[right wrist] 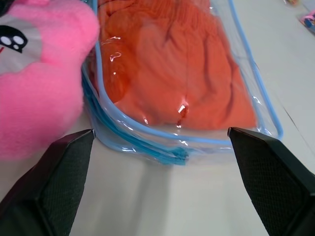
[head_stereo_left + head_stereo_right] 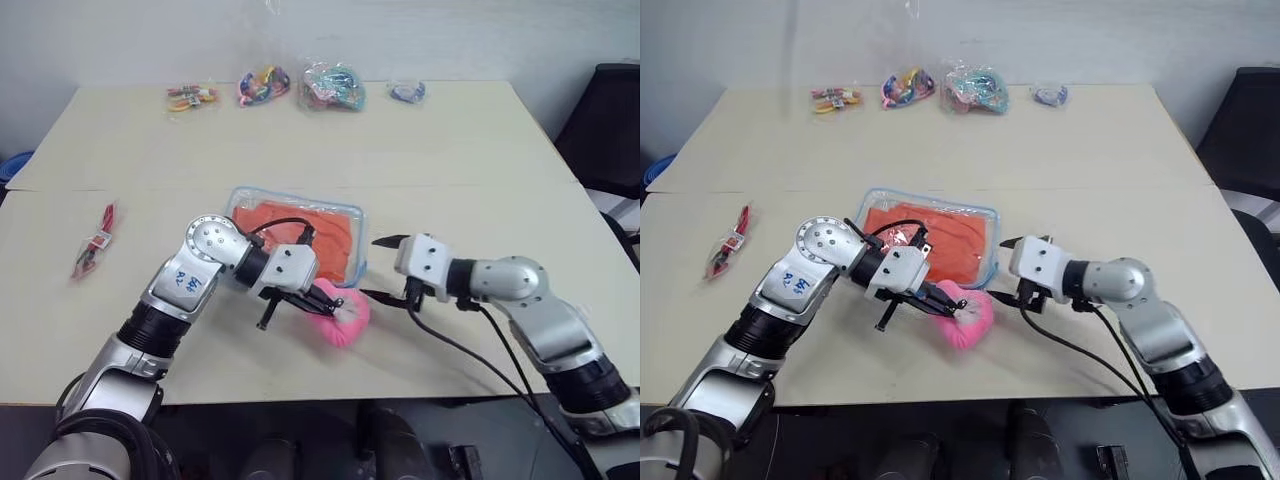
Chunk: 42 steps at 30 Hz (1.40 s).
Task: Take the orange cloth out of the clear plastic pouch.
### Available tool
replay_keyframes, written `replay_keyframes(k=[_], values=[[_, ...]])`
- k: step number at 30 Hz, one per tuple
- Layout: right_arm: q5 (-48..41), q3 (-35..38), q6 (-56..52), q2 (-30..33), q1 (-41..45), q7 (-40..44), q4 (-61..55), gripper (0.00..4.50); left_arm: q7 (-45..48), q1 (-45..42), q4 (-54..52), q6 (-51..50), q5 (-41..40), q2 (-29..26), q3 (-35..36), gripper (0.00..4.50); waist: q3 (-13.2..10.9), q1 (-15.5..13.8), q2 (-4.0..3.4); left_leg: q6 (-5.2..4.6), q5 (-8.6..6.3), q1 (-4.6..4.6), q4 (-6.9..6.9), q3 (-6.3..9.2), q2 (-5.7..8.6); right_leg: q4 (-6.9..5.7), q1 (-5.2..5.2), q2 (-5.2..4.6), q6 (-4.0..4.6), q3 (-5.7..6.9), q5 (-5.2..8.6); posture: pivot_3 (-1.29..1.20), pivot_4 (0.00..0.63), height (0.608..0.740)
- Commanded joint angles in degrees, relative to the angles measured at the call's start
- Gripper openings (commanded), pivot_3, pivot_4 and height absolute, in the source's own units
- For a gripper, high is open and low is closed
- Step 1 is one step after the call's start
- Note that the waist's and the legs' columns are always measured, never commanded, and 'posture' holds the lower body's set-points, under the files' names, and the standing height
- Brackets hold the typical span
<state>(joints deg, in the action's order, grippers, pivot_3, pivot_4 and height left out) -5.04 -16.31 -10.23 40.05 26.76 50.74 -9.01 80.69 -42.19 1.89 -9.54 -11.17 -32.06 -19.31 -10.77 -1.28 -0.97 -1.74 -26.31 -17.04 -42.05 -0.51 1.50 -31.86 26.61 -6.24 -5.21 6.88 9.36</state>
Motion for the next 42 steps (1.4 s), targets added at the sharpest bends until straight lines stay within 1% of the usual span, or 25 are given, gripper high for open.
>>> replay_keyframes(k=[1,4,6,7,14,18,19,20,22,23,25,33,37,42], values=[[3.06,-1.17,4.85,-1.35,1.70,0.52,1.89,4.50,-0.62,-0.49,-2.80,-0.37,-1.00,-0.01,1.10,0.02,0.00,0.06,0.00,0.00,0.00,0.00,0.00,0.00,0.00,0.00,0.00,0.00,0.00,0.00,0.00,0.00,0.150,0.740],[4.05,-1.14,5.83,-3.48,3.03,0.11,3.72,4.50,-0.68,0.18,-3.84,-0.90,-1.18,-0.64,1.36,0.02,0.00,0.38,-0.01,0.02,-0.01,0.00,0.00,-0.02,-0.02,0.00,0.01,0.00,0.00,-0.01,0.00,0.00,0.150,0.740],[4.59,-0.84,6.53,-4.66,3.72,-0.09,4.97,4.12,-0.72,0.73,-4.66,-1.32,-1.26,-1.03,1.42,0.00,0.00,0.59,-0.01,0.03,-0.01,0.01,0.00,-0.01,-0.05,-0.01,0.01,0.01,0.00,0.00,0.00,0.00,0.150,0.740],[4.75,-0.69,6.94,-5.20,4.11,-0.13,5.62,3.89,-0.70,1.00,-5.03,-1.57,-1.32,-1.27,1.47,0.00,0.00,0.71,-0.01,0.04,-0.01,0.01,0.00,-0.01,-0.07,-0.01,0.01,0.02,0.00,0.01,0.00,0.00,0.150,0.740],[4.88,-0.43,7.86,-6.82,5.06,0.84,6.79,1.54,-0.99,1.54,-6.18,-2.54,-1.52,-1.81,1.71,0.00,-0.01,1.22,-0.02,0.06,-0.02,-0.01,0.00,0.07,-0.07,0.00,0.02,0.00,0.01,0.06,0.01,0.00,0.150,0.740],[4.90,-0.97,8.16,-7.45,4.89,2.14,6.80,1.54,-1.48,1.27,-6.08,-2.92,-1.65,-1.67,1.65,0.00,-0.01,1.44,-0.02,0.08,-0.03,-0.01,0.00,0.07,-0.08,0.00,0.03,0.01,0.02,0.06,0.01,0.00,0.150,0.740],[4.71,-0.87,8.10,-7.47,4.75,2.52,6.70,1.25,-1.54,1.33,-6.21,-2.96,-1.66,-1.71,1.61,0.00,-0.01,1.44,-0.02,0.08,-0.03,-0.01,0.00,0.07,-0.09,-0.01,0.03,0.01,0.02,0.08,0.01,0.00,0.150,0.740],[4.35,-0.78,8.10,-7.28,4.56,3.24,6.39,1.05,-1.57,1.43,-6.09,-2.89,-1.59,-1.86,1.66,0.00,-0.01,1.43,-0.02,0.09,-0.03,-0.01,0.00,0.07,-0.09,-0.01,0.03,0.01,0.02,0.09,0.01,0.00,0.150,0.740],[4.25,-0.46,8.20,-7.02,4.25,3.80,5.88,0.37,-1.68,1.77,-6.14,-3.05,-1.55,-2.26,1.85,0.00,-0.01,1.43,-0.02,0.09,-0.03,-0.01,0.00,0.07,-0.08,0.00,0.03,0.01,0.02,0.08,0.01,0.00,0.150,0.740],[4.34,-0.03,8.22,-6.91,4.18,3.66,5.64,0.10,-1.81,2.11,-6.33,-3.36,-1.65,-2.64,2.15,0.00,-0.01,1.43,-0.02,0.09,-0.03,-0.01,0.00,0.08,-0.08,0.00,0.03,0.01,0.02,0.09,0.01,0.00,0.150,0.740],[4.40,1.00,8.35,-6.51,3.97,3.29,4.98,0.04,-2.00,2.93,-7.10,-4.36,-2.13,-3.61,2.94,0.00,-0.01,1.49,-0.03,0.09,-0.04,-0.01,0.00,0.07,-0.09,-0.01,0.03,0.01,0.03,0.09,0.02,0.00,0.150,0.740],[1.66,4.94,15.24,-0.82,0.97,7.54,2.04,0.04,-3.41,6.59,-10.98,-7.80,-4.89,-8.59,7.78,0.00,-0.02,1.30,-0.04,0.11,-0.05,-0.04,-0.02,0.14,-0.09,0.00,0.05,-0.07,0.03,0.14,0.02,0.00,0.150,0.740],[1.70,6.29,19.85,2.03,-0.51,9.12,1.90,0.04,-4.67,7.52,-12.35,-12.82,-8.02,-11.14,11.89,0.00,-0.02,1.43,-0.04,0.13,-0.05,-0.03,-0.01,0.12,-0.08,0.00,0.05,-0.05,0.04,0.15,0.02,0.00,0.150,0.740],[0.77,8.31,23.17,4.55,-1.70,9.61,3.15,0.04,-6.29,9.08,-13.33,-18.91,-12.20,-15.19,17.23,0.00,-0.03,1.49,-0.05,0.16,-0.07,-0.01,0.00,0.08,-0.14,-0.01,0.05,-0.06,0.05,0.18,0.03,0.00,0.150,0.740]])
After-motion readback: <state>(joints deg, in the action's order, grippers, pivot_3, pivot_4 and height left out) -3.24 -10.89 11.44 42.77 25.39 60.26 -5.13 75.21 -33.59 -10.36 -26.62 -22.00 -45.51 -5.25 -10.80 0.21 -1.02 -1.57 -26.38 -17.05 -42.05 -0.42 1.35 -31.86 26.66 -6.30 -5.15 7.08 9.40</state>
